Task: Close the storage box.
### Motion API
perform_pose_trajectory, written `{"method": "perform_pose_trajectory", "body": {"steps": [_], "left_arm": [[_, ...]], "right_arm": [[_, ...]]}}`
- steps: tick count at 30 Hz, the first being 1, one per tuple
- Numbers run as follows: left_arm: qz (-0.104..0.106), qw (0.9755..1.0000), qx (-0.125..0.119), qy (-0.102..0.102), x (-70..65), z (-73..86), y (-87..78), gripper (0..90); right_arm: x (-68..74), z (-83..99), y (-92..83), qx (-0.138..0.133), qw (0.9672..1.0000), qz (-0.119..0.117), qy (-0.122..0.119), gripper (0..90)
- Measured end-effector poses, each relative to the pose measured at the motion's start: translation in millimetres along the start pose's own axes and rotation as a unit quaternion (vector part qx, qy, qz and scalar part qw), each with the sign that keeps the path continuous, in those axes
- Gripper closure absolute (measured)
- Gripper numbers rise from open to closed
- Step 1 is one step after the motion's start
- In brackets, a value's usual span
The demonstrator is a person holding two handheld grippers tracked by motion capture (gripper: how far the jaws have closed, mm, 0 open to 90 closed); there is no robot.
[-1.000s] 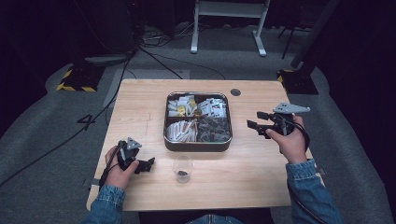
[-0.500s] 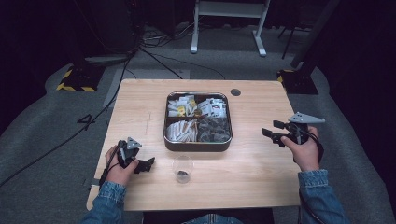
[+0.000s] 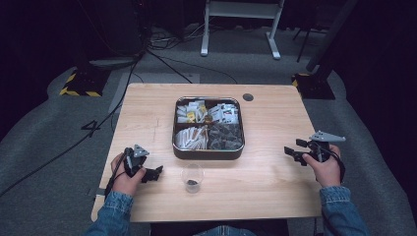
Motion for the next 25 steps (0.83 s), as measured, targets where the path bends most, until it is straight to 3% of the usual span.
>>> {"method": "perform_pose_trajectory", "body": {"steps": [8, 13, 18, 25], "left_arm": [[0.0, 1.0, 0.0, 0.0, 0.0, 0.0, 0.0, 0.3], [0.0, 1.0, 0.0, 0.001, 0.1, 0.1, -0.1, 0.3], [0.001, 1.0, 0.0, 0.0, -0.3, 0.2, -0.1, 0.3], [-0.002, 1.0, 0.0, -0.002, -0.3, 0.5, -0.4, 0.2]], "right_arm": [[-10.8, 29.2, 14.8, 0.037, 0.9991, 0.021, 0.008, 23.4], [-10.4, 34.7, 21.5, 0.044, 0.9987, 0.026, 0.005, 21.1], [-9.5, 35.8, 24.8, 0.059, 0.9974, 0.038, -0.017, 17.7], [-10.3, 34.3, 28.6, 0.064, 0.9971, 0.036, -0.017, 12.8]]}}
Point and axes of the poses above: each handheld gripper's, and its own axes: y roughly forward along the jaws, z roughly out of its underside, x roughly to its left, the point moved 8 cm from there along y, roughly forward along the jaws, and after that the axes turned 6 degrees about -z, right-handed, at the moved point
